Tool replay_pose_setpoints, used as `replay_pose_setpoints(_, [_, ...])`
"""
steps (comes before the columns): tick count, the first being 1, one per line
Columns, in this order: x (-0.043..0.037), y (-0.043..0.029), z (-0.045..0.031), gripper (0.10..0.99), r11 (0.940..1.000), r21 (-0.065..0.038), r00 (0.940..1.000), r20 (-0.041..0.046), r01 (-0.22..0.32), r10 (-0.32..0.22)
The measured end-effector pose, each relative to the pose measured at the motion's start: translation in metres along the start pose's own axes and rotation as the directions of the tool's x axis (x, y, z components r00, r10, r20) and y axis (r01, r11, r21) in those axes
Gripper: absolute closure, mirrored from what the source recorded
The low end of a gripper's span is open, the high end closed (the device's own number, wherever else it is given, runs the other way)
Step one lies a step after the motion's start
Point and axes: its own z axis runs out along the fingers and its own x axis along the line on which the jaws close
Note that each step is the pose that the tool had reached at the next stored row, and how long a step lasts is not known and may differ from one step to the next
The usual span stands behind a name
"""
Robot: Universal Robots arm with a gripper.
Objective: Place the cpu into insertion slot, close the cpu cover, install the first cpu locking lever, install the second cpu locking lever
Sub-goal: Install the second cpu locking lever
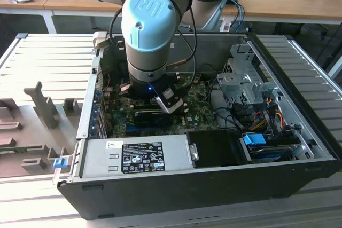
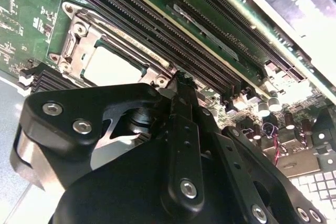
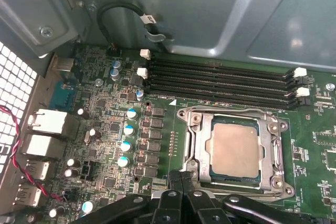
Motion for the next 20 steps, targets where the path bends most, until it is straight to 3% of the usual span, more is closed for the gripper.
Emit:
replay_pose_setpoints(7, [0.0002,0.0010,0.0017,0.980,1.0000,-0.001,1.0000,0.0002,0.000,0.000])
replay_pose_setpoints(20, [-0.0001,0.0028,0.0080,0.980,0.9999,-0.016,1.0000,0.0019,0.000,0.000])
